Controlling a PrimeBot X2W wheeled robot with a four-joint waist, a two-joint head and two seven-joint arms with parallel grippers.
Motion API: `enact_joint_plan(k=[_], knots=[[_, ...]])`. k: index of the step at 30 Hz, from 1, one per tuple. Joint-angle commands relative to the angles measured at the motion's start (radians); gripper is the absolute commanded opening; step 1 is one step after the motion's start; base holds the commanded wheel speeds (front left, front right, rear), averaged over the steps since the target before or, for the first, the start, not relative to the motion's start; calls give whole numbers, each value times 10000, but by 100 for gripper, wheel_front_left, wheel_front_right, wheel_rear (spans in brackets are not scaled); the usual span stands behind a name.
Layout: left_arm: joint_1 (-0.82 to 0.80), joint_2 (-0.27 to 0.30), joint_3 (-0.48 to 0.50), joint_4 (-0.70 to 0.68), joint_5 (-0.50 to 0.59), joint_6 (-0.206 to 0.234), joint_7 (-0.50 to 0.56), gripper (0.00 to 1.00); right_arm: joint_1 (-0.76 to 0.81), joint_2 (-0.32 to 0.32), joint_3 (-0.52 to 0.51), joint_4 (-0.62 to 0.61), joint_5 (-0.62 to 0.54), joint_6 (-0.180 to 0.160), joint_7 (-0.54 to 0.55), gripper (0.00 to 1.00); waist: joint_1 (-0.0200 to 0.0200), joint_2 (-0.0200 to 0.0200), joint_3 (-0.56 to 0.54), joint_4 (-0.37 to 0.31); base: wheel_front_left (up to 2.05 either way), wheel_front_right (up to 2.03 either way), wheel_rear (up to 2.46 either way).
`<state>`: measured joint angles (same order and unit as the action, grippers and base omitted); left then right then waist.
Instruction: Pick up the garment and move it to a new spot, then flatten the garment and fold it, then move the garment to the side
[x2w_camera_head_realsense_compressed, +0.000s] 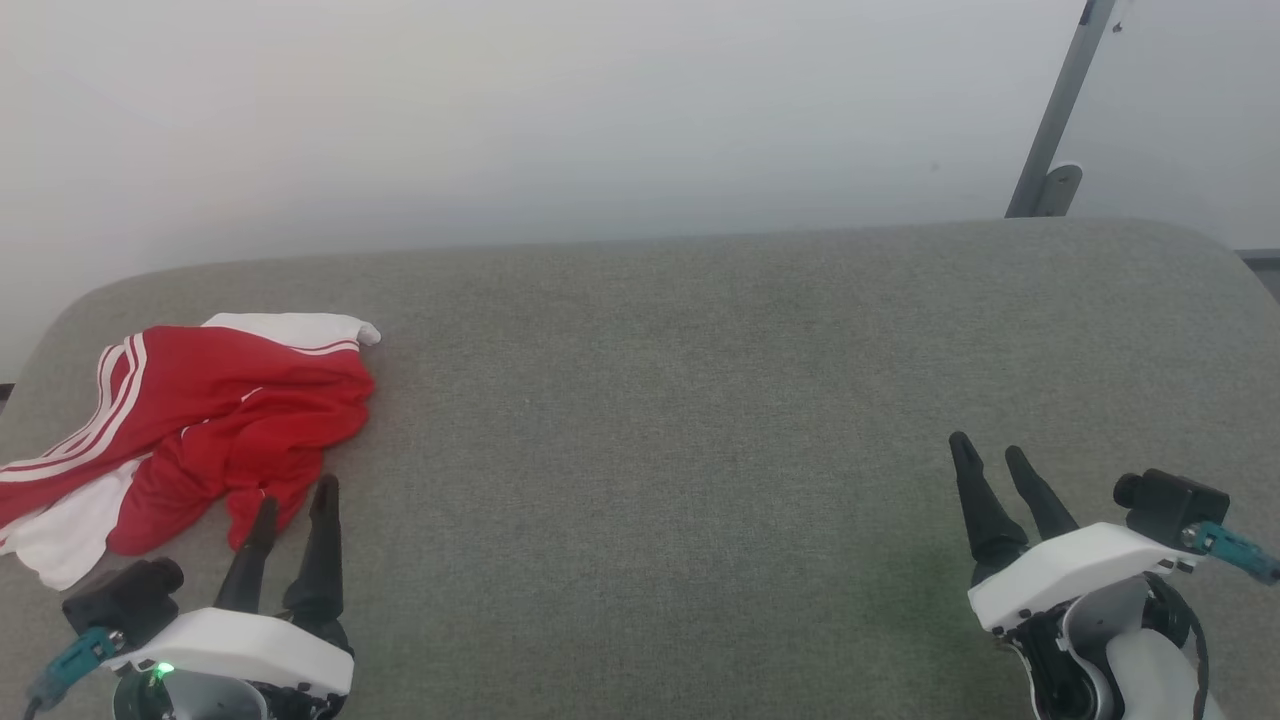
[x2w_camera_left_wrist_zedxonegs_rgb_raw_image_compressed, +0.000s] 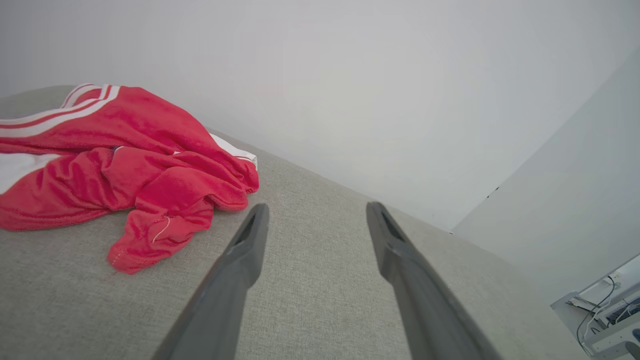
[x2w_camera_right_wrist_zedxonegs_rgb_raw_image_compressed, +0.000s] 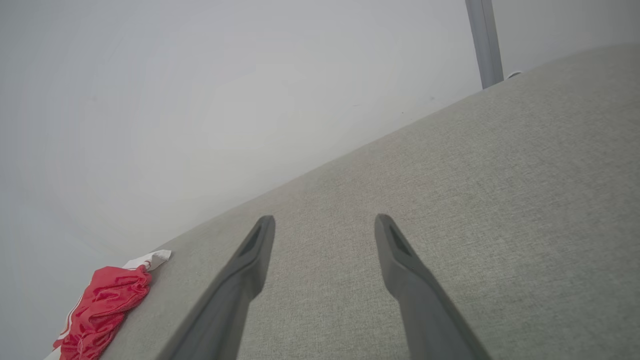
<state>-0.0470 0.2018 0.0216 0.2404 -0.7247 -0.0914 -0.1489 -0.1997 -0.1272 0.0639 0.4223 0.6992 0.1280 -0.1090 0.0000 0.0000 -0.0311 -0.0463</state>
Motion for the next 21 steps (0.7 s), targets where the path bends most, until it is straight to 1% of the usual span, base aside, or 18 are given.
enact_joint_plan(k=[1, 9, 21], knots=[[-93, 59, 36, -81, 306, -56, -95, 100, -207, -53, 21, -104, -243, 38, -90, 100, 0, 0, -4, -7, 0, 0, 0], [-41, 80, 43, 10, 890, -185, -299, 100, -231, -81, 82, -126, -1007, 35, -242, 100, 0, 0, -33, -47, 0, 0, 0], [71, 143, 37, 16, 1743, -249, -576, 100, -231, -106, 191, -106, -2041, 36, -430, 100, 0, 0, -79, -107, 0, 0, 0]])
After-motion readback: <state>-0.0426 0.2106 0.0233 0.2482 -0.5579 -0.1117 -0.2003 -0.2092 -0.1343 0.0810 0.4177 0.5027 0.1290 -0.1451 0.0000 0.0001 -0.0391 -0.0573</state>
